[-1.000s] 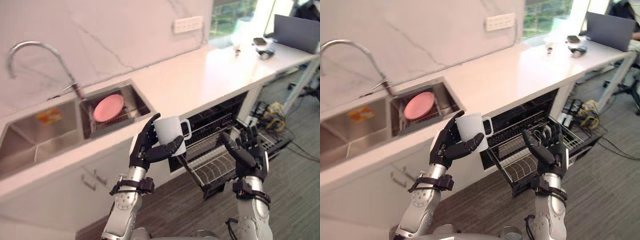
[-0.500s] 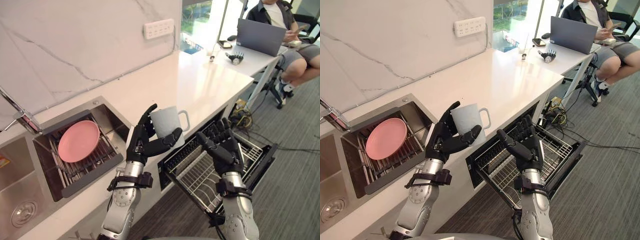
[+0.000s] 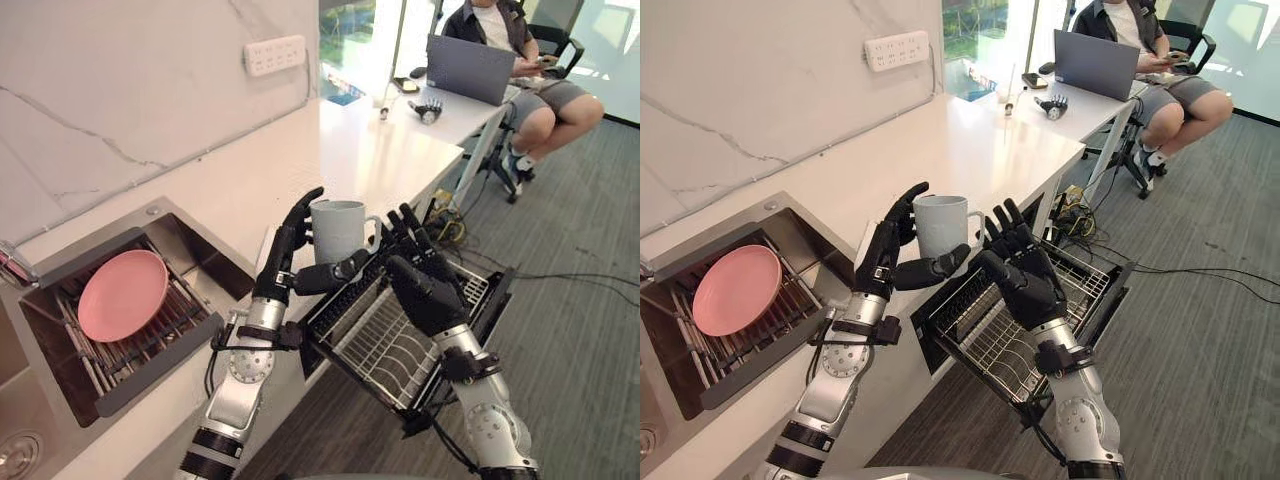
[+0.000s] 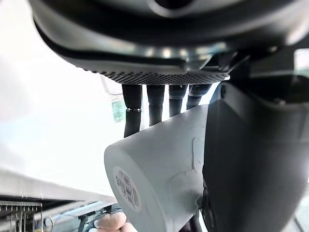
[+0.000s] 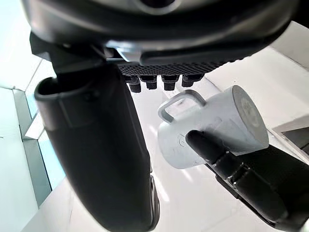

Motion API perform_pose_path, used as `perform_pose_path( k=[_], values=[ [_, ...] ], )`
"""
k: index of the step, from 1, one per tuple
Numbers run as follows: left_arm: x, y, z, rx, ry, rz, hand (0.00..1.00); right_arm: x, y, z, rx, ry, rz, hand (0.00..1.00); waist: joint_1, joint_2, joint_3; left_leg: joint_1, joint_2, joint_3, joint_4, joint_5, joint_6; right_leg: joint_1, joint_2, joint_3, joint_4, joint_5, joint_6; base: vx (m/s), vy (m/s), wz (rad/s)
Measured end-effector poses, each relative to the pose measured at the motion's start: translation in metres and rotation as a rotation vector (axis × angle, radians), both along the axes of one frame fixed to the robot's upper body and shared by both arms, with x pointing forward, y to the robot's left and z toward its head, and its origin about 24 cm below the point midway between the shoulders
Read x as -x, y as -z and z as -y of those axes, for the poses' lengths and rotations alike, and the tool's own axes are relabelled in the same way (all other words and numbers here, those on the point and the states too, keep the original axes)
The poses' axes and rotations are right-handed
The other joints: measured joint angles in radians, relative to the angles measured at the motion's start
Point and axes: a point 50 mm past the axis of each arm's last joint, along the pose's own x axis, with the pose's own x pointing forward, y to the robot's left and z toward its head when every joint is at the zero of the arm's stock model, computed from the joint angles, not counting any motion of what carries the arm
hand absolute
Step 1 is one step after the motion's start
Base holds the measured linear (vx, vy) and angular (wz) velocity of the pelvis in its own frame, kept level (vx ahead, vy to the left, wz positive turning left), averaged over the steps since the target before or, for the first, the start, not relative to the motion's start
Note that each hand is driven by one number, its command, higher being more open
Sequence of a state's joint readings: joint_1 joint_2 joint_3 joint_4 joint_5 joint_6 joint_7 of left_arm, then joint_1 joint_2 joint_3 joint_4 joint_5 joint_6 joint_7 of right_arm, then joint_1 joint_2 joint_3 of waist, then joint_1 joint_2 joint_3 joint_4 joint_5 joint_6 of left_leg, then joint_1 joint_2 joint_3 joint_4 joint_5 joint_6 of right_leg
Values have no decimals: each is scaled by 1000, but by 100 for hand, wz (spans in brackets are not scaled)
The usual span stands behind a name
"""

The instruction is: Walk over to the sink, pick up the cup, carry it to the dishwasher, place the cup inside the dishwasher, then close the dishwasher door

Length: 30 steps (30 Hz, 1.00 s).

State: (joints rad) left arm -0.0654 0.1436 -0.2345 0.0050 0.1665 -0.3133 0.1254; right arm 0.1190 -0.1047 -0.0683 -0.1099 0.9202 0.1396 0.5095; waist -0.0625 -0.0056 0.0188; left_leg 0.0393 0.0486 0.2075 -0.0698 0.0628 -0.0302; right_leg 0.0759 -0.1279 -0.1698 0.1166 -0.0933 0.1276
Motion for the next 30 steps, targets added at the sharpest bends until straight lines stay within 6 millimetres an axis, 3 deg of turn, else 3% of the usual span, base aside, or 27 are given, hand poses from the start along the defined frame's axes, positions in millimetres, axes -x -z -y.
perform_pose_path(
  k=[9,15,30],
  values=[
    [0,0,0,-148,15,41,0,-4,3,9,121,23,-80,100,-10,-1,2,-42,-40,-8,-23,42,24,-13,-26,-22,-60,20,-15,-108,36,4],
    [5,3,12,-191,76,42,0,-12,0,12,166,79,-108,100,-11,1,4,-66,-46,-34,-24,73,31,-29,-28,-50,-59,27,-19,-73,29,13],
    [9,6,21,-287,102,76,0,-18,2,-2,207,16,-158,100,-9,0,17,-85,-54,-64,-24,97,37,-29,-28,-79,-63,35,-20,-7,9,6]
  ],
)
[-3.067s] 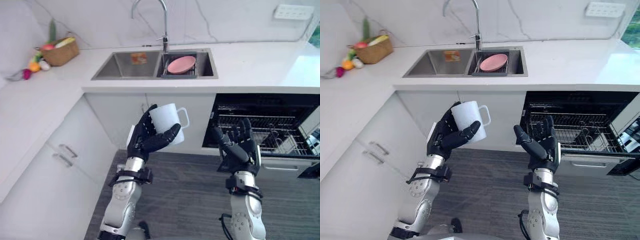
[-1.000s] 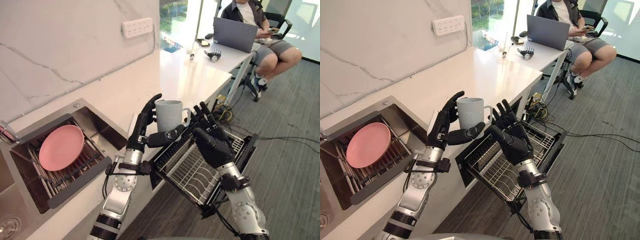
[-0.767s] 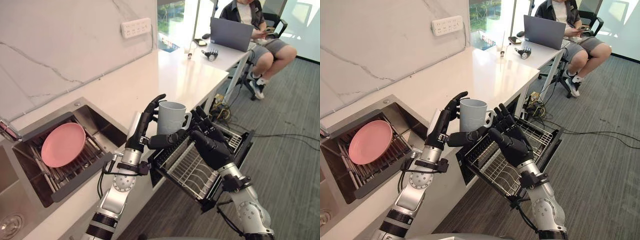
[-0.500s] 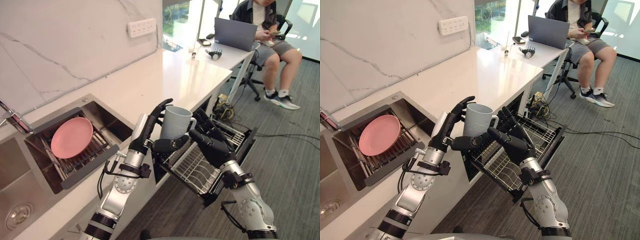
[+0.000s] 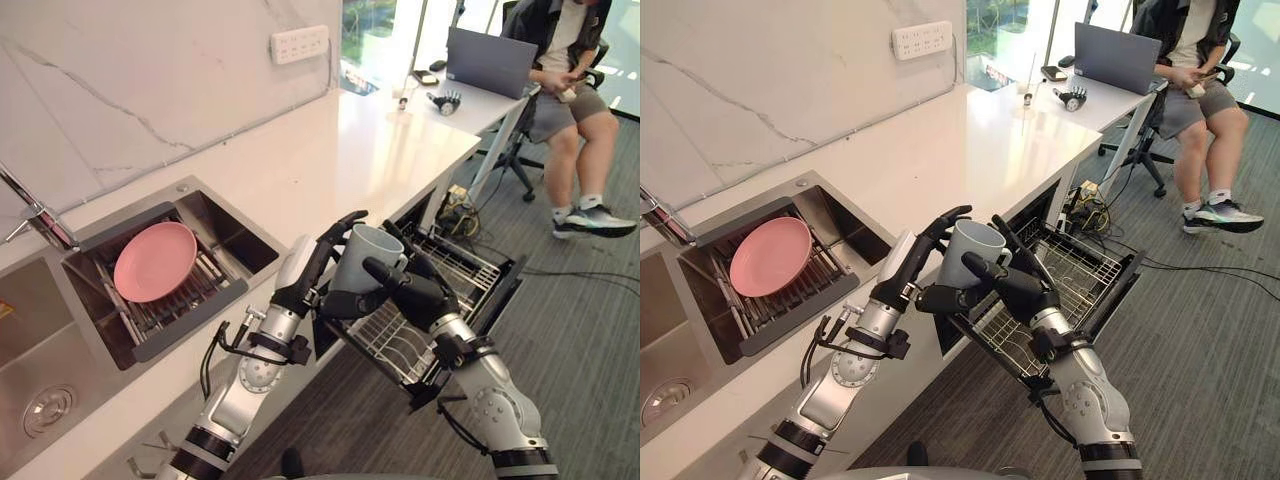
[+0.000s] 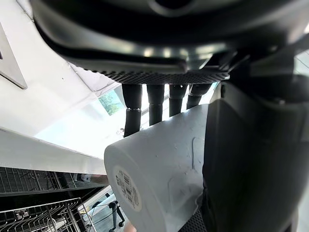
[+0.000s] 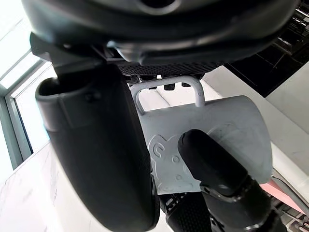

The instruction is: Walk over to the sink, pick up the cup, carry it to the dishwasher, place the cup inside the dishwasher, then close the dishwasher door

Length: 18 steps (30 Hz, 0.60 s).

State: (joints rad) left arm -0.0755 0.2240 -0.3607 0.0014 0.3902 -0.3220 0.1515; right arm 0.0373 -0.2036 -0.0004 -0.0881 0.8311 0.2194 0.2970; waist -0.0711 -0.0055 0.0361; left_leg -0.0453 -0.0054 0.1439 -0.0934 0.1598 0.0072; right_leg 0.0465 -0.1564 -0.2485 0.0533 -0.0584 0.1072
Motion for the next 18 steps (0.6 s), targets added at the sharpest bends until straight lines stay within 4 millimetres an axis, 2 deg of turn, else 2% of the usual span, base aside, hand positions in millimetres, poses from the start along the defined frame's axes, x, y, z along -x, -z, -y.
perform_pose_path(
  k=[7,8,18],
  values=[
    [2,-6,1,-62,8,60,0,-4,-3,-1,47,-48,-10,100,-1,-3,17,-5,0,-6,0,5,0,-3,1,-6,0,1,-2,-1,1,0],
    [2,-6,0,-66,8,63,0,-4,-3,-1,56,-56,-11,0,0,-2,19,-5,0,-6,0,5,0,-3,1,-6,0,1,-2,0,0,0],
    [4,-7,2,-61,8,81,0,-6,-4,-4,87,-49,4,0,1,-2,19,-8,-1,-15,0,10,0,-2,1,-12,1,1,-2,-2,1,1]
  ],
)
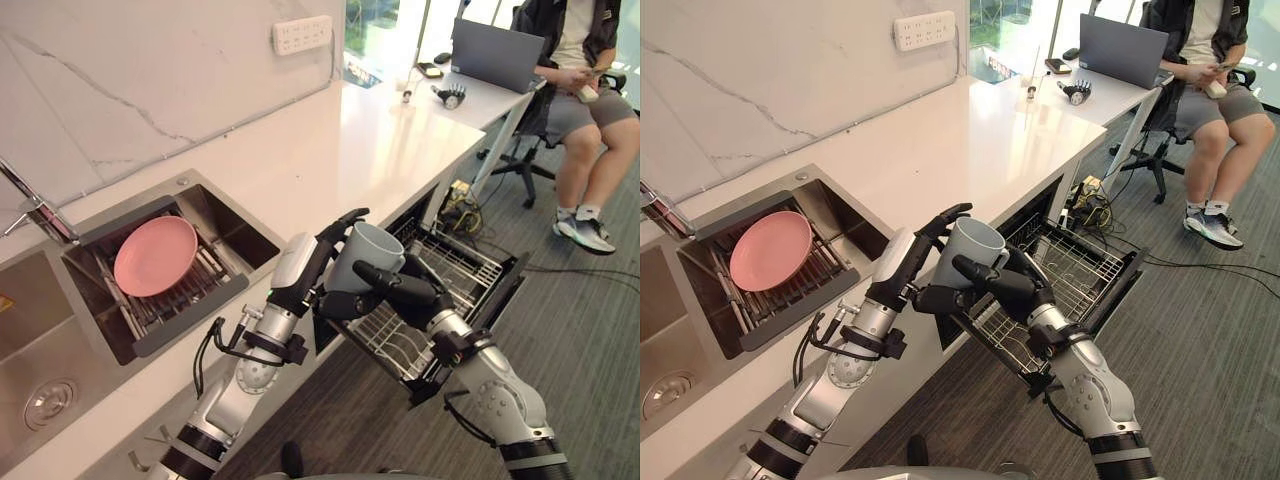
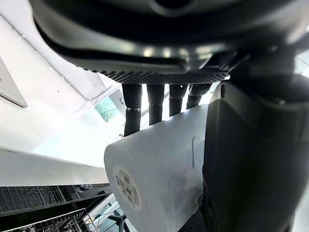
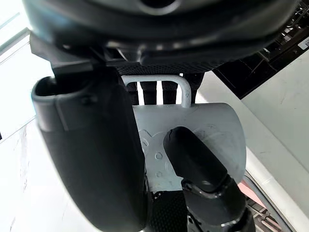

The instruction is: Walk over to the sink, pick up the cup, carry it to the dishwasher, place the cup inside the dishwasher, then close the dishwasher door

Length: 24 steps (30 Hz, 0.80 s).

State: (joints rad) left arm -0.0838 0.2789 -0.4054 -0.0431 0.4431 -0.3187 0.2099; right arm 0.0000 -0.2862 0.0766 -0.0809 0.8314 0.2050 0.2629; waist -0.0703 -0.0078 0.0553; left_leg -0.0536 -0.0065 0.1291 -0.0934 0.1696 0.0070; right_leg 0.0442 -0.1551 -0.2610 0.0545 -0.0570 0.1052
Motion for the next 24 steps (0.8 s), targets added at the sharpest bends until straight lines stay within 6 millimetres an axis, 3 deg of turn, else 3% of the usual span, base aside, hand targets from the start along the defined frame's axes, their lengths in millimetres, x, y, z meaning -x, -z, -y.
perform_pose_path(
  k=[10,11,17,24],
  values=[
    [1,-11,6,79,17,30,0,-3,-9,-5,-36,57,89,0,2,1,1,-4,1,-7,0,5,-1,-1,1,-6,0,0,0,-3,2,2],
    [1,-11,6,87,18,30,100,-3,-10,-6,-38,61,95,0,2,1,1,-6,1,-7,0,5,0,-3,1,-6,0,0,0,0,0,0],
    [1,-11,5,132,21,6,100,-4,-11,-11,-80,137,102,0,2,1,1,-9,2,-9,0,6,0,-5,1,-4,1,0,0,0,0,0],
    [10,7,17,109,91,-81,100,-6,-15,-11,-70,296,106,0,0,1,1,-10,4,-6,0,6,0,-8,1,0,1,0,0,0,0,0]
  ],
)
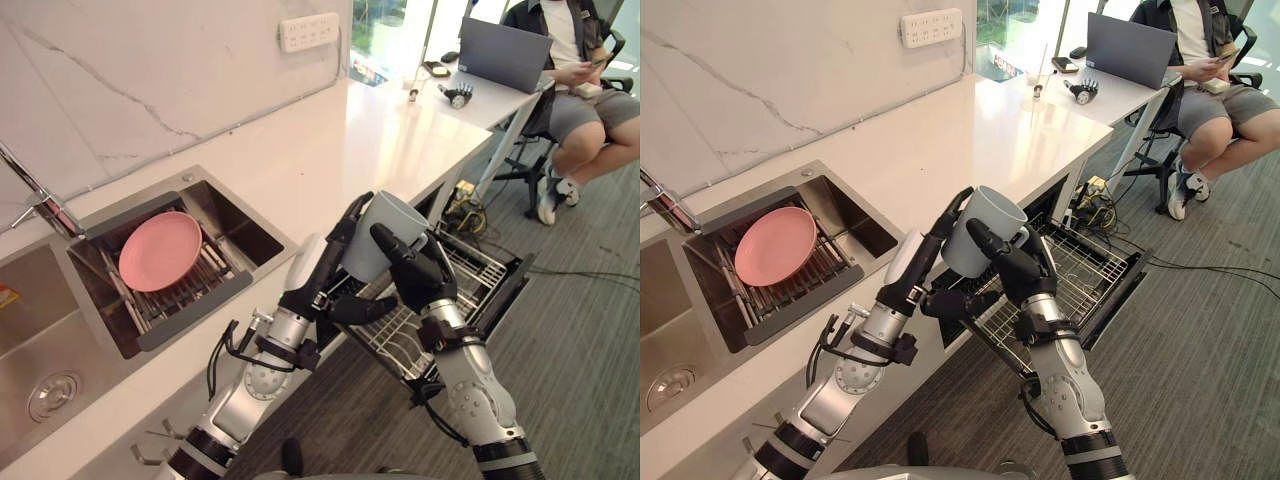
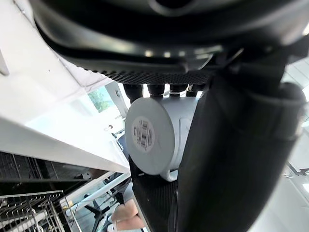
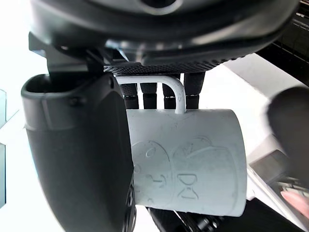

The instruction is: Walk over to the sink, pick up the cup, carry it to the dishwasher, place the cup inside the dishwasher, then close the dishwasher door

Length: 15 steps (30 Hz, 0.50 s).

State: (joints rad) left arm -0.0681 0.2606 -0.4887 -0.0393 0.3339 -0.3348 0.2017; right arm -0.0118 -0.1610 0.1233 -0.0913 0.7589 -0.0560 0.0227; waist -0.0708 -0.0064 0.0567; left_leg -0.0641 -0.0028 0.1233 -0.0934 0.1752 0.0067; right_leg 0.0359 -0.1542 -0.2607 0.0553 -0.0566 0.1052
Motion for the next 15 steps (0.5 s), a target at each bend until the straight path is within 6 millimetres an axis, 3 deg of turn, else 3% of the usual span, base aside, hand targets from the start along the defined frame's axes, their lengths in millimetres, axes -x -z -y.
perform_pose_path(
  k=[6,10,15],
  values=[
    [6,7,4,-7,27,-33,100,-1,-1,13,-11,175,-24,0,1,1,0,-1,2,2,0,0,0,-2,0,2,0,0,0,0,0,-1],
    [14,13,8,-4,54,-60,100,-2,-12,42,52,412,15,0,0,1,0,-2,1,2,0,0,0,-2,-1,2,0,2,1,0,0,0],
    [16,2,7,88,86,-76,100,8,-20,82,114,692,34,0,-4,1,0,-2,1,4,0,0,0,-2,0,2,0,3,1,0,0,0]
  ],
)
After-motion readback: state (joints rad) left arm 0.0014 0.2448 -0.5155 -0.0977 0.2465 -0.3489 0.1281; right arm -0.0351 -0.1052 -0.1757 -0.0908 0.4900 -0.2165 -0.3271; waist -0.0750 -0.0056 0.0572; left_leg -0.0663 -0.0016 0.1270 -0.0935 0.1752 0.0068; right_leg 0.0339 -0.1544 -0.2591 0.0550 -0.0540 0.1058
